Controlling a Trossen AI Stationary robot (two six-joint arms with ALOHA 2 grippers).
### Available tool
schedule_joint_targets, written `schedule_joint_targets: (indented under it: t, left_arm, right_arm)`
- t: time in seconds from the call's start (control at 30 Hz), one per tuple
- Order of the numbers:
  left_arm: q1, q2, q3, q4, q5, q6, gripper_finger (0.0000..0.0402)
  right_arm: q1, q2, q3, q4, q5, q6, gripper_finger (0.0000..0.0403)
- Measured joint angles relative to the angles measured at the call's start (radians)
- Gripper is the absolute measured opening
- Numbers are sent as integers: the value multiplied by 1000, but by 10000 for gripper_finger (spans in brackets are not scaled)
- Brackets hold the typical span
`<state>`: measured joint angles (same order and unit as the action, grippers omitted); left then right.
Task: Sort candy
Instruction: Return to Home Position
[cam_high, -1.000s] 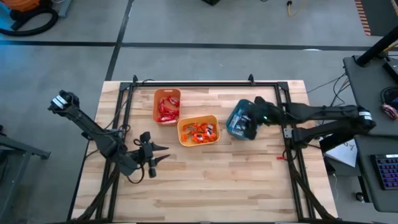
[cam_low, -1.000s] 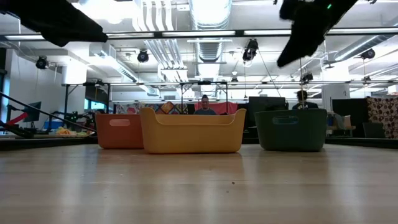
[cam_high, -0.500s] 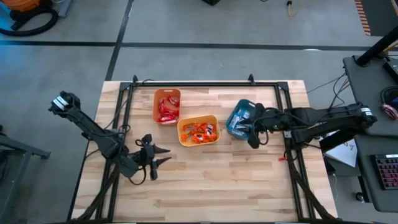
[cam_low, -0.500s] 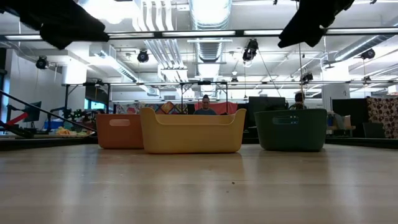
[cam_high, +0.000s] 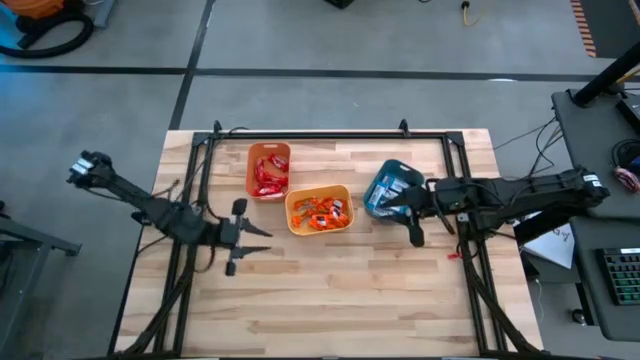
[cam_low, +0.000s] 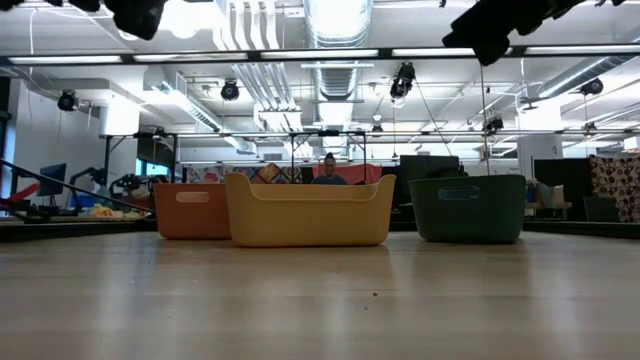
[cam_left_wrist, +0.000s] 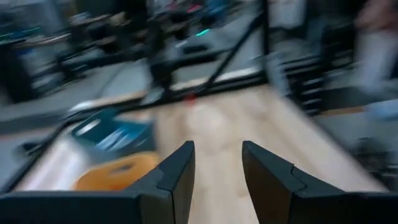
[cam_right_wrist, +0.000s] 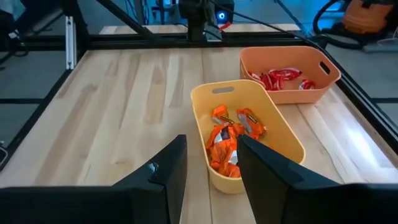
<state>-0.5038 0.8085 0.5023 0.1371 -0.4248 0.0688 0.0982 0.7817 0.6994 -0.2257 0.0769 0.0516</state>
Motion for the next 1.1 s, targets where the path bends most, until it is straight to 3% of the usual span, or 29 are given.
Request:
schedule_joint_targets:
  t: [0.13, 0.33, 0.47, 0.73, 1.1]
  left_arm:
    - [164, -127, -64, 21, 339, 19, 118]
    - [371, -310, -156, 20, 560, -7, 118]
    - [429, -415, -215, 4, 577, -10, 118]
    - [436, -610, -336, -7, 574, -52, 118]
    - [436, -781, -434, -5, 567, -63, 118]
  right_arm:
    - [0, -42, -24, 1, -2, 7, 134]
    - [0, -99, -72, 69, -33, -13, 142]
    - [0, -131, -86, 80, -36, -55, 146]
    - [0, -242, -164, 118, -35, -82, 138]
    - [0, -405, -327, 187, -33, -64, 138]
